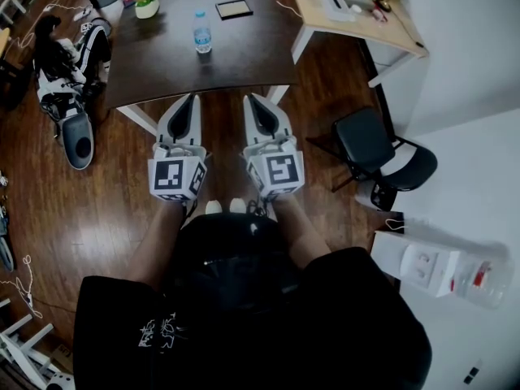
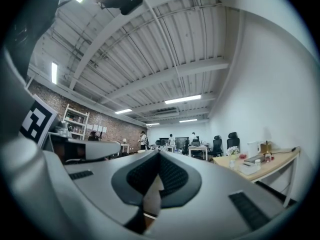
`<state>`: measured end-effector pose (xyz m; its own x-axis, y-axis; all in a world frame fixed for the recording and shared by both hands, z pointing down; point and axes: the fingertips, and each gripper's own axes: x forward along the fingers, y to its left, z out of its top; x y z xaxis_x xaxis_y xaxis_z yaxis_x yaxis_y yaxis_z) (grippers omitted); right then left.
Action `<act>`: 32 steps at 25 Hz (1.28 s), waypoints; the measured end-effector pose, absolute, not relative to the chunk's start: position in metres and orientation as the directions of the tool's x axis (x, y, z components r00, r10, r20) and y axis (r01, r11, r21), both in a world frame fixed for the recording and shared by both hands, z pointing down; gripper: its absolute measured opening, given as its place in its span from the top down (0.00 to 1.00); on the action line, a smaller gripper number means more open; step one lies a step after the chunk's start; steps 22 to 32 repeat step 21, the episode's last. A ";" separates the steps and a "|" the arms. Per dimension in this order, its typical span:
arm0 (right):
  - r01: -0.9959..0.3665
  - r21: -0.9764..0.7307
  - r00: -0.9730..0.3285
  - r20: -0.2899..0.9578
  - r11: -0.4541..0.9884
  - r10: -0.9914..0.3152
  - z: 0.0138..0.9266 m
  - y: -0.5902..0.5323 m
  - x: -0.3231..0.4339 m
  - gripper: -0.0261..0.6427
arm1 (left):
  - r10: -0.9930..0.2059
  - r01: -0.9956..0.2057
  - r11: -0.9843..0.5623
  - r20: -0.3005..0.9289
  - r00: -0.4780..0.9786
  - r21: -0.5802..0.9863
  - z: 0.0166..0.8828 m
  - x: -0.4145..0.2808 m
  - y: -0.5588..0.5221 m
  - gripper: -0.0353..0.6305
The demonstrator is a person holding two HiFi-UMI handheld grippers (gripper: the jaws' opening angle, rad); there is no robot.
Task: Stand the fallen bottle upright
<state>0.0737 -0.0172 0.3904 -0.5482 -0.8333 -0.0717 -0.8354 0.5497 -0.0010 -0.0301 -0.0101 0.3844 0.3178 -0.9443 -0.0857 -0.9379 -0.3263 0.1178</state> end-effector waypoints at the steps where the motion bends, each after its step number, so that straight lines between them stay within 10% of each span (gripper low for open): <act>1: -0.836 0.001 -0.548 -0.074 0.549 -0.833 0.390 -0.017 0.073 0.94 | -0.943 -0.937 -0.330 -0.089 0.321 0.117 0.385 -0.031 -0.009 0.97; 32: -0.842 0.015 -0.539 -0.079 0.539 -0.839 0.387 -0.019 0.065 0.94 | -0.939 -0.932 -0.343 -0.081 0.335 0.121 0.383 -0.037 -0.010 0.97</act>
